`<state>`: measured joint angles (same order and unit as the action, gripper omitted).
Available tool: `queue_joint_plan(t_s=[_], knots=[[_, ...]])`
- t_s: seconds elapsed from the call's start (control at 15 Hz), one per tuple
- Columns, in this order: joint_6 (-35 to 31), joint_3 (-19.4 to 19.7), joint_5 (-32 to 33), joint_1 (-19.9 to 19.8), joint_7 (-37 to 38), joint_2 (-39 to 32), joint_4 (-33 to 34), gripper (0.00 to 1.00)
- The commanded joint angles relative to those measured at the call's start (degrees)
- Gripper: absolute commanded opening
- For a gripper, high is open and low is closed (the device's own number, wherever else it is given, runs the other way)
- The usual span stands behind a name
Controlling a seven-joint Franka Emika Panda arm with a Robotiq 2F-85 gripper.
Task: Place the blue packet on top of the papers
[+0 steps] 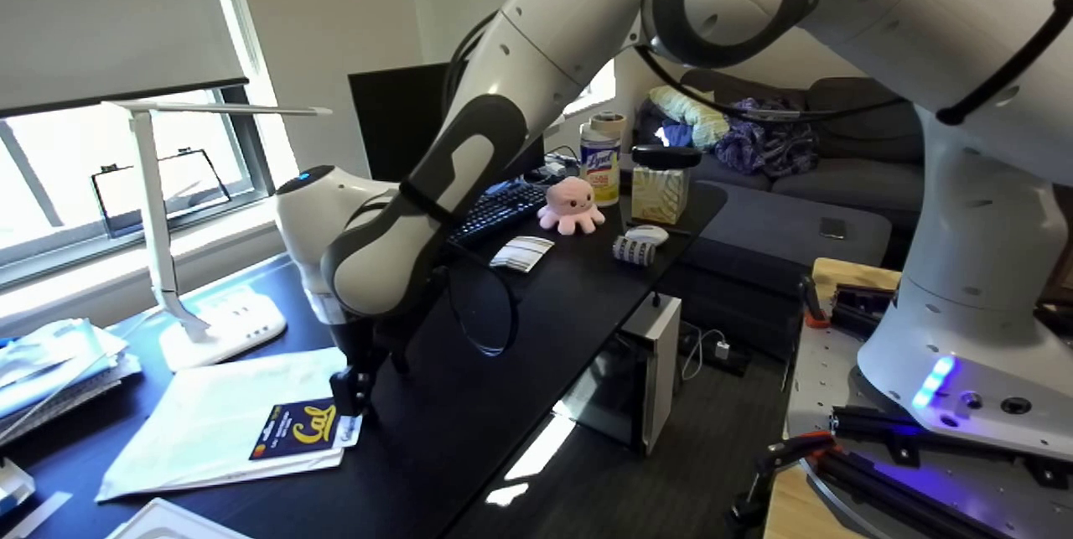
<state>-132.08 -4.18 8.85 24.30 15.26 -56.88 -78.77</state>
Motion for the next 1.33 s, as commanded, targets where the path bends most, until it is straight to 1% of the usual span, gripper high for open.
queue_joint_plan(t_s=[0.0, 0.47, 0.73, 0.93, 1.13, 1.27], knots=[[-1.3, -1.2, -1.7, -0.8, -1.6, -3.0, 4.0, 1.0], [-0.4, -1.2, -1.6, -0.5, -2.0, -5.8, 8.9, 1.0], [-0.4, -1.1, -1.6, -0.4, -1.9, -6.6, 10.2, 1.0], [0.1, -1.2, -1.8, -0.4, -1.5, -6.2, 9.6, 1.0], [2.1, -0.3, -1.9, 0.1, 0.9, -4.4, 7.2, 1.0], [0.9, -0.4, -1.2, -0.3, 2.8, -2.6, 4.3, 1.0]])
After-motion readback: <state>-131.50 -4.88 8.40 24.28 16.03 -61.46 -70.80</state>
